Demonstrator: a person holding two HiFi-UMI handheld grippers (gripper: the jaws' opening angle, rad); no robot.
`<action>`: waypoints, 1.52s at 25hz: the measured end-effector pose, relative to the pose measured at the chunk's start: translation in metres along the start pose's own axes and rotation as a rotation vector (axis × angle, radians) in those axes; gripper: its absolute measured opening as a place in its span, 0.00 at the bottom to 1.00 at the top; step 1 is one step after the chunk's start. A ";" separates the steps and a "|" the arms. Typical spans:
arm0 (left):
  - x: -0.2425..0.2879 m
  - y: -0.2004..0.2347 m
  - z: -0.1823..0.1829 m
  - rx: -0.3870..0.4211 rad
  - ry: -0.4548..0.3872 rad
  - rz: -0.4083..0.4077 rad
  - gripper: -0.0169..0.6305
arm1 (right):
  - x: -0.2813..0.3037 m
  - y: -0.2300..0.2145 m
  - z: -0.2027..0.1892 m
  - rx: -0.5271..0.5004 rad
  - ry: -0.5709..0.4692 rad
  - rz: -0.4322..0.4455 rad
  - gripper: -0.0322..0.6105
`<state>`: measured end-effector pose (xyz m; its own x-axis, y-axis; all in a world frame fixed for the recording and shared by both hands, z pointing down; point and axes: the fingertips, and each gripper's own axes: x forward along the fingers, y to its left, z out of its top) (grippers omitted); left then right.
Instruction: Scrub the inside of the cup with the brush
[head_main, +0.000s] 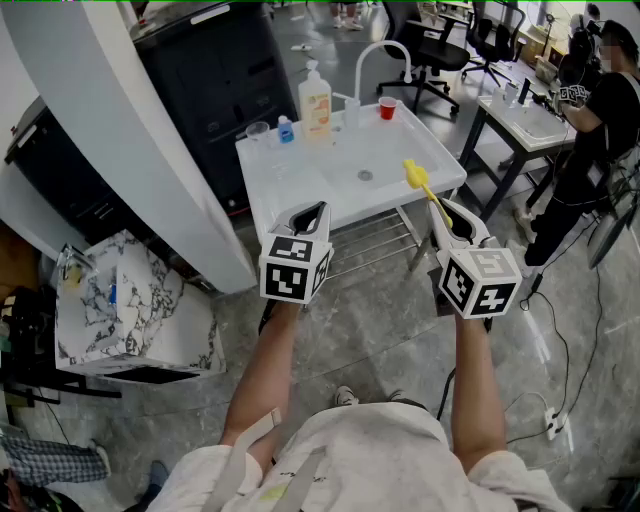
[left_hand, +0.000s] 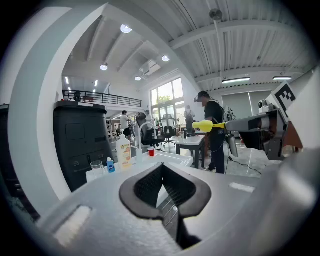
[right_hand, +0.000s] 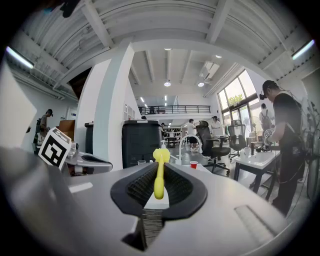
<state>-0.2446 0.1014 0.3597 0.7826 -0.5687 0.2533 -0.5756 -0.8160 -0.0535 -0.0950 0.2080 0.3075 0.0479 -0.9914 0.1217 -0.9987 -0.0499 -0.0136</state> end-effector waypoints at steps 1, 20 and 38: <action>0.000 0.002 0.000 0.002 -0.003 0.000 0.03 | 0.001 0.001 0.000 0.007 -0.003 0.000 0.10; 0.050 0.014 0.006 -0.002 -0.025 -0.019 0.16 | 0.041 -0.022 -0.005 0.022 -0.019 0.027 0.11; 0.180 0.026 0.040 -0.038 -0.011 0.119 0.31 | 0.153 -0.136 0.003 0.036 0.004 0.176 0.11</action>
<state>-0.1094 -0.0268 0.3656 0.7106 -0.6626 0.2366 -0.6730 -0.7382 -0.0461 0.0482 0.0625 0.3248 -0.1279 -0.9847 0.1184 -0.9902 0.1201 -0.0706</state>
